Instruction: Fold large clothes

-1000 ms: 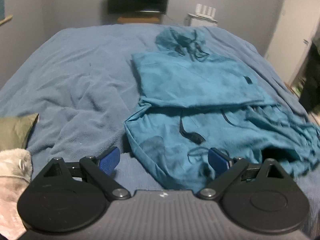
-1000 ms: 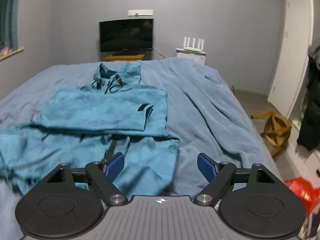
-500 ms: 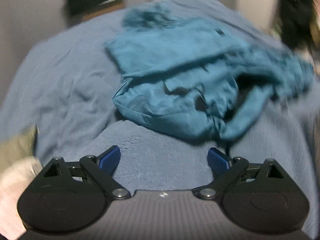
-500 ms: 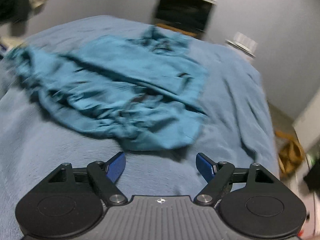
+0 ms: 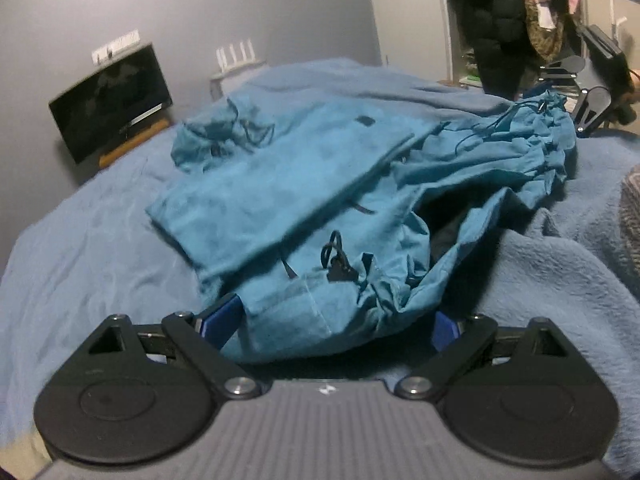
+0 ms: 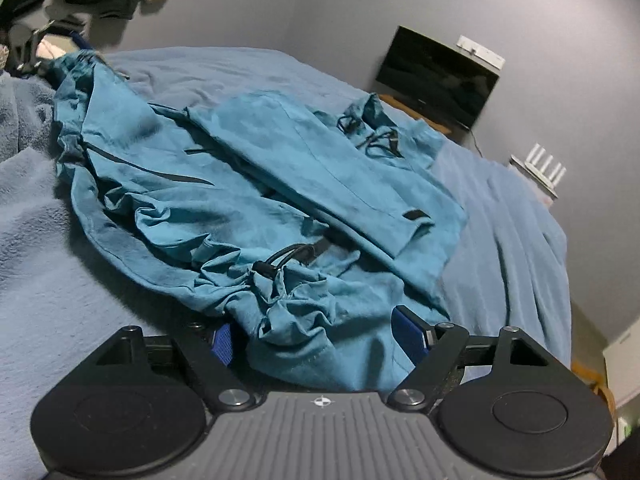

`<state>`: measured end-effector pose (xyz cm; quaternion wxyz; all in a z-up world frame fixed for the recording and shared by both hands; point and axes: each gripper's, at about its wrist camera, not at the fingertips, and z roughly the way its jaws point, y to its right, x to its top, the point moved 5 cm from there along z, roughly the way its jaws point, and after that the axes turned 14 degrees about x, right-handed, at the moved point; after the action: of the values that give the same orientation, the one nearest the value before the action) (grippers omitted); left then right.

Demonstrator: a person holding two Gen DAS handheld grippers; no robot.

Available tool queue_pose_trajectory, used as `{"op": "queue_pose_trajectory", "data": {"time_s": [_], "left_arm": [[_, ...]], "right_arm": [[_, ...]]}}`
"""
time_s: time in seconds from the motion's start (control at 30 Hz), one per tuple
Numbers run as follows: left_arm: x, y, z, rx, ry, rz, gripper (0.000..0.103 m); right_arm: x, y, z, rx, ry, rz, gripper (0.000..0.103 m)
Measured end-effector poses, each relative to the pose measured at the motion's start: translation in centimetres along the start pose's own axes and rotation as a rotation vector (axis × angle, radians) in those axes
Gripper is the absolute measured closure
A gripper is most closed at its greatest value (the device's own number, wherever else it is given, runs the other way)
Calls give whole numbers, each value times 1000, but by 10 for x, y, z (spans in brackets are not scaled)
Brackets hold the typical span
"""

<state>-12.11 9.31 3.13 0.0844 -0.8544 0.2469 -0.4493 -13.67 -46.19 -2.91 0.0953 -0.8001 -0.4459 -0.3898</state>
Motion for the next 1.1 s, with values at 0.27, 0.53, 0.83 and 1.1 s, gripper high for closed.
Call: {"op": "queue_pose_trajectory", "data": {"time_s": [0.27,0.53,0.83,1.1], "left_arm": [[3,-2,24,-120,-52,54,19],[4,-37,34,-177,-32,-181,46],[48,-81,66,-22,17,-416,56],[105,-115,137,153,15,-522,61]], "right_arm": [[6,7,13,45,20,1,28],[16,31,12,116,123,163,72],[60,86,12,35,335,423,79],[119,146,63,-169,389,659,83]]}}
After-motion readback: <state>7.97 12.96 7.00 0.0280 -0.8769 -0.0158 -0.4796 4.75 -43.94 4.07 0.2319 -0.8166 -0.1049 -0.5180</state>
